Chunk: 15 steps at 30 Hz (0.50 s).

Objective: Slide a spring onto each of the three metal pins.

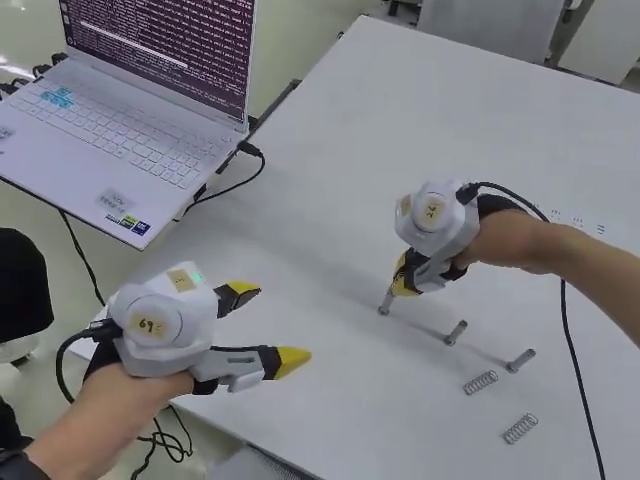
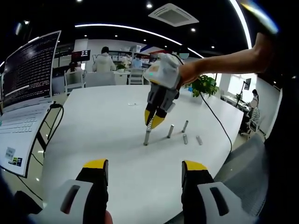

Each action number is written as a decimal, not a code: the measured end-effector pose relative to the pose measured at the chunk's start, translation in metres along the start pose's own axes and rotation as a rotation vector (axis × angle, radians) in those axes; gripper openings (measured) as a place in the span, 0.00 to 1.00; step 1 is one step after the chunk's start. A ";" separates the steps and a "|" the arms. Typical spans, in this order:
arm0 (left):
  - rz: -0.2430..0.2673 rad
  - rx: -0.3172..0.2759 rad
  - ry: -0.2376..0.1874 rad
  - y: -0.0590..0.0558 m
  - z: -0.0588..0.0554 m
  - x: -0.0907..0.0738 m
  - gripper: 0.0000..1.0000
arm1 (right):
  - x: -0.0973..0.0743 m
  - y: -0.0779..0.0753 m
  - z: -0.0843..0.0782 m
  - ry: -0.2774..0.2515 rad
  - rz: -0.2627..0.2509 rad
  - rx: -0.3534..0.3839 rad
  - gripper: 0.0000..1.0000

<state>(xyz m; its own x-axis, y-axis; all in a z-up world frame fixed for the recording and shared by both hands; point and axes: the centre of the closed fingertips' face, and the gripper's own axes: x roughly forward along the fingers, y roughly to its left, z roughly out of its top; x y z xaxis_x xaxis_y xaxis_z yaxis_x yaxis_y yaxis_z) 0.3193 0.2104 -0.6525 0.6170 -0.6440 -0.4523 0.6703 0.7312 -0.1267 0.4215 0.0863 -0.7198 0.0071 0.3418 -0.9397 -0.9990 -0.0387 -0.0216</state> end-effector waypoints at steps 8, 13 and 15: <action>0.002 0.000 0.002 0.000 0.000 0.000 0.59 | 0.006 0.002 -0.001 0.019 0.007 -0.020 0.09; 0.002 -0.004 0.002 0.000 -0.001 0.000 0.59 | 0.013 0.003 -0.002 0.039 0.014 -0.036 0.09; 0.003 -0.003 0.002 0.000 -0.001 0.000 0.59 | 0.015 0.003 -0.003 0.044 0.015 -0.038 0.09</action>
<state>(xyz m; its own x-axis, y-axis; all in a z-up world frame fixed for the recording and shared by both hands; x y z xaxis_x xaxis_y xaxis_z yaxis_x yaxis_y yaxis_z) 0.3189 0.2111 -0.6534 0.6183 -0.6411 -0.4547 0.6668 0.7341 -0.1283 0.4190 0.0886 -0.7352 -0.0050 0.2991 -0.9542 -0.9966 -0.0797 -0.0198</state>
